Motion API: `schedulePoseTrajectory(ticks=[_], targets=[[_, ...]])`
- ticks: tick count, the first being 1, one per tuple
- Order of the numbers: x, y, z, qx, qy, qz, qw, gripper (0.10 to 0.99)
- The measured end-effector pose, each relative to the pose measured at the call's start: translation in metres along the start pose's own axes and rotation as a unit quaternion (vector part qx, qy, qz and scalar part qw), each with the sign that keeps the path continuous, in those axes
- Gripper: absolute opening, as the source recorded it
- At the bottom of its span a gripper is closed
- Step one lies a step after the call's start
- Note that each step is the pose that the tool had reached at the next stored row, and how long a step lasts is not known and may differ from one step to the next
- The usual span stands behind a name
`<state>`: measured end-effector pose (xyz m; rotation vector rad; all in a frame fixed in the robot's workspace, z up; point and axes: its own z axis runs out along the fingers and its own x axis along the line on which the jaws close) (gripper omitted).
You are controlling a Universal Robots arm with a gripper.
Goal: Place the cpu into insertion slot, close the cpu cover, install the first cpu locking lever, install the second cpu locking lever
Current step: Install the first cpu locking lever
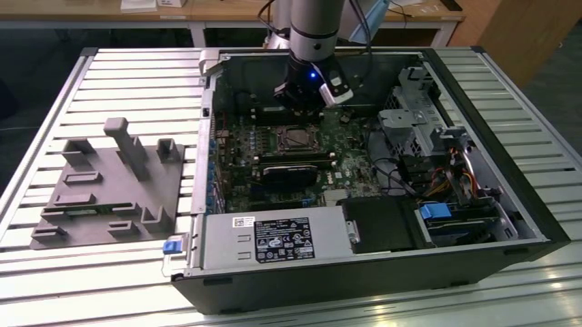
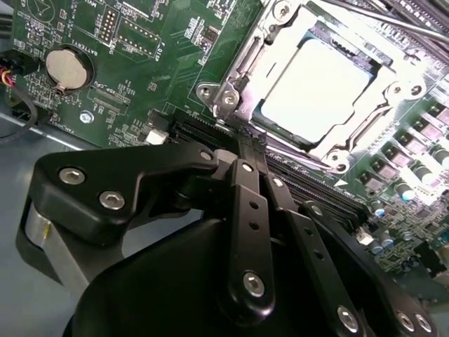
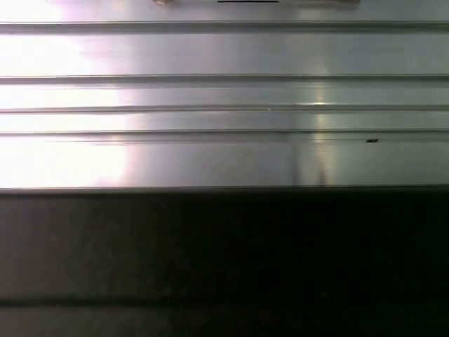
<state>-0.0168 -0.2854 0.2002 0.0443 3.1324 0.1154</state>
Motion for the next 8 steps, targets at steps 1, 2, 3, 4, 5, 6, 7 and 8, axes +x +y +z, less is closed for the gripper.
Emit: schedulePoseTrajectory(ticks=[1, 2, 3, 4, 5, 6, 7, 8], targets=[[0.0000, -0.0001, 0.0001, 0.0001, 0.0001, 0.000, 1.0000, 0.106], [-0.0001, -0.0001, 0.0001, 0.0001, 0.0001, 0.000, 1.0000, 0.106], [-0.0001, -0.0001, 0.0001, 0.0002, 0.0001, 0.000, 1.0000, 0.106], [-0.0001, 0.0000, 0.0001, 0.0000, 0.0000, 0.000, 1.0000, 0.106], [-0.0001, 0.0000, -0.0003, 0.0000, 0.0000, 0.000, 1.0000, 0.106], [-0.0002, 0.0001, -0.0008, 0.0000, 0.0000, 0.000, 1.0000, 0.106], [-0.0002, 0.0001, -0.0014, 0.0000, 0.0000, 0.000, 1.0000, 0.106], [-0.0002, 0.0002, -0.0019, 0.0000, 0.0000, 0.000, 1.0000, 0.106]])
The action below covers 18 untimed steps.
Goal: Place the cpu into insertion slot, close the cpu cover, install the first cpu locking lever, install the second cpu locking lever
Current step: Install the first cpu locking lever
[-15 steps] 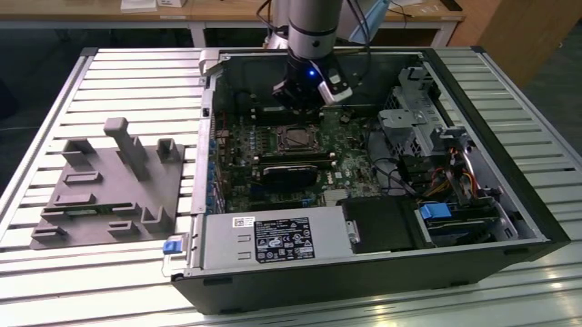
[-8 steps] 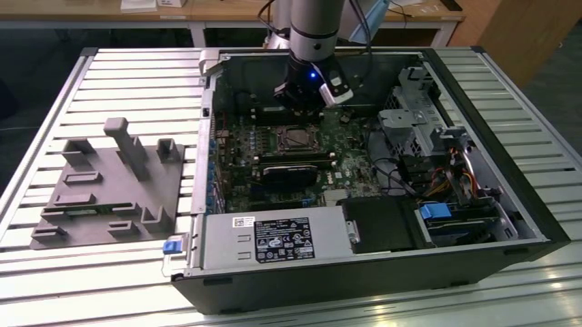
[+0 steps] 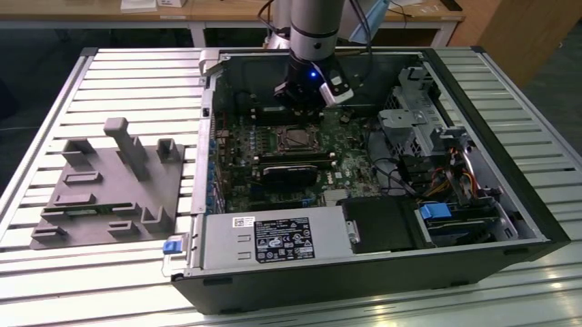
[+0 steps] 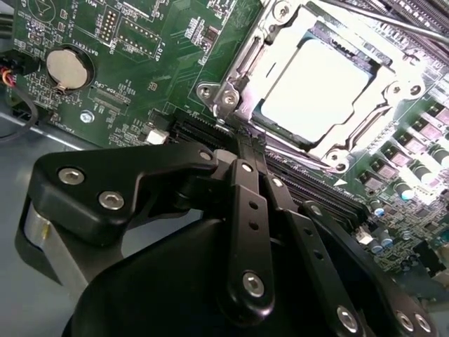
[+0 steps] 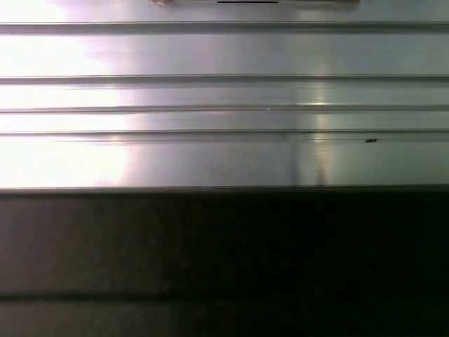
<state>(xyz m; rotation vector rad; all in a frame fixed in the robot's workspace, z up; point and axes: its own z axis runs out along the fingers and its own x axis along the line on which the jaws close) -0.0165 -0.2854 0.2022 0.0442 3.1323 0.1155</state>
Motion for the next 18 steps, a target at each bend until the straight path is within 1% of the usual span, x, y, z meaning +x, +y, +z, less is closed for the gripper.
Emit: schedulePoseTrajectory(ticks=[3, 8, 11, 15, 18], targets=[[-0.0001, 0.0000, -0.0001, 0.0002, 0.0000, 0.000, 1.0000, 0.106], [-0.0006, 0.0000, 0.0010, 0.0051, -0.0001, 0.000, 1.0000, 0.106], [-0.0008, 0.0000, 0.0016, 0.0095, -0.0002, 0.000, 1.0000, 0.106], [-0.0014, 0.0002, 0.0027, 0.0167, -0.0003, 0.000, 0.9999, 0.106], [-0.0020, 0.0006, 0.0045, 0.0202, -0.0006, 0.000, 0.9998, 0.106]])
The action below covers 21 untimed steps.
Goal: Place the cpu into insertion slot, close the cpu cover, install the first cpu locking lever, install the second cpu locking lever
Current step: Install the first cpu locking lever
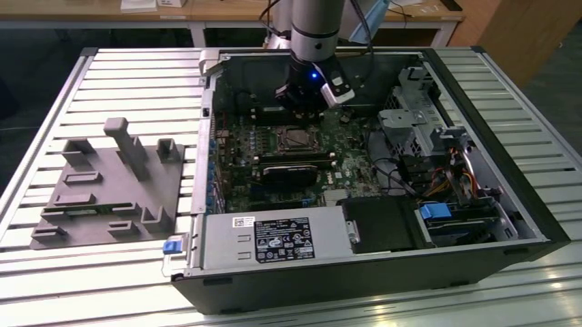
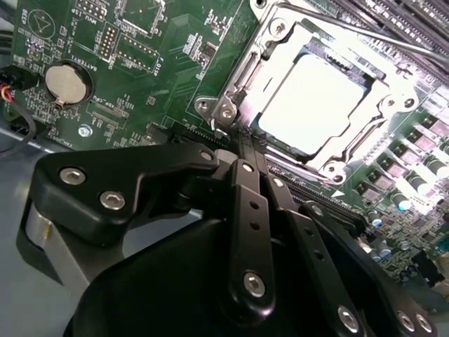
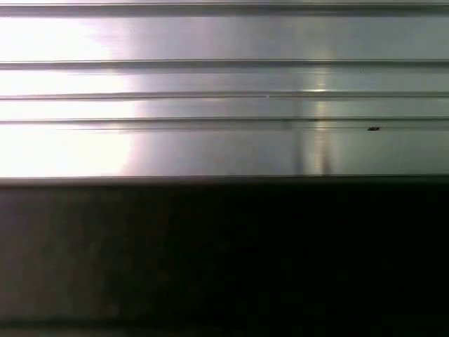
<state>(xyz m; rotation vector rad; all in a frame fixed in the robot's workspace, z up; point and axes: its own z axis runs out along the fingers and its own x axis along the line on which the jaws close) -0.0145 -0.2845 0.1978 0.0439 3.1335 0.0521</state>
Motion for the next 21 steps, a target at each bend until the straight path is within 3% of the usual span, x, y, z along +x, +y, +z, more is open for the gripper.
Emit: schedulePoseTrajectory(ticks=[8, 13, 21], targets=[[-0.0009, 0.0029, 0.0013, 0.0013, -0.0002, 0.000, 1.0000, 0.106], [-0.0009, 0.0031, -0.0074, 0.0014, -0.0001, 0.000, 1.0000, 0.106], [-0.0011, 0.0014, -0.0080, 0.0014, -0.0001, 0.000, 1.0000, 0.106]])
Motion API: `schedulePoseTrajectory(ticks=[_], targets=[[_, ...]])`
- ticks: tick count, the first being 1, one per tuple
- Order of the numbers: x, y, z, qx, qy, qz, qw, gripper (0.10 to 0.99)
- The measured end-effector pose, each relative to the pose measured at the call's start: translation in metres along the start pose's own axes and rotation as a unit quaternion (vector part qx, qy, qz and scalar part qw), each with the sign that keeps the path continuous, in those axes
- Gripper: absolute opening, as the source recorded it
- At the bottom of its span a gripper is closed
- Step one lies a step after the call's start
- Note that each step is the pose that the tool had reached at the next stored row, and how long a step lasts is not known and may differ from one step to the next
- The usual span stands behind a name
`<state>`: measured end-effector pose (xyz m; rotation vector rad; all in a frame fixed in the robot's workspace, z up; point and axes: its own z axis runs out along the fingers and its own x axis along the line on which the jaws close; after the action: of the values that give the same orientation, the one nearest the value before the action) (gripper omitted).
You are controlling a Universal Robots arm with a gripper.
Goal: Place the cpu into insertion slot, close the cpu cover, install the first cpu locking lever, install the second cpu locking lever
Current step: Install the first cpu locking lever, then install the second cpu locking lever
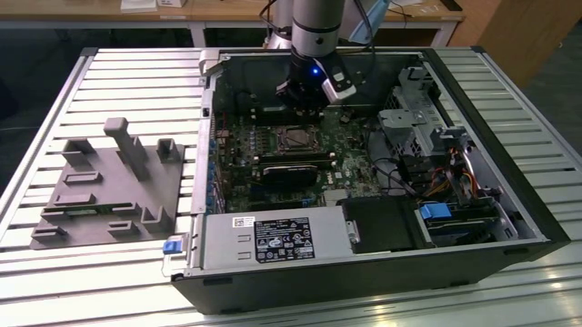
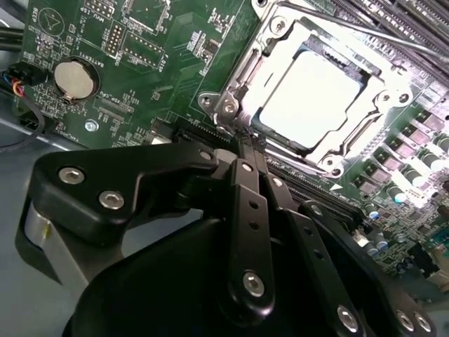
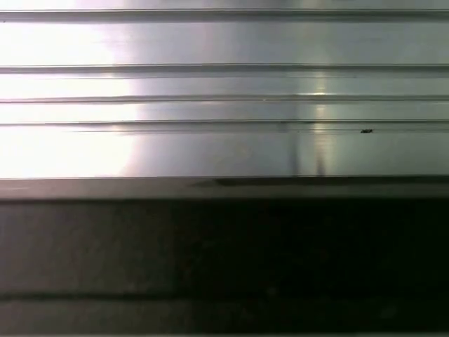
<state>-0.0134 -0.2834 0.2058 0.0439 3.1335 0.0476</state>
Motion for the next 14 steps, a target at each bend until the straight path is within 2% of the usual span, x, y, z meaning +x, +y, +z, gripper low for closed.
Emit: schedulePoseTrajectory(ticks=[14], targets=[[-0.0003, -0.0053, -0.0002, 0.0000, 0.0000, 0.000, 1.0000, 0.106]])
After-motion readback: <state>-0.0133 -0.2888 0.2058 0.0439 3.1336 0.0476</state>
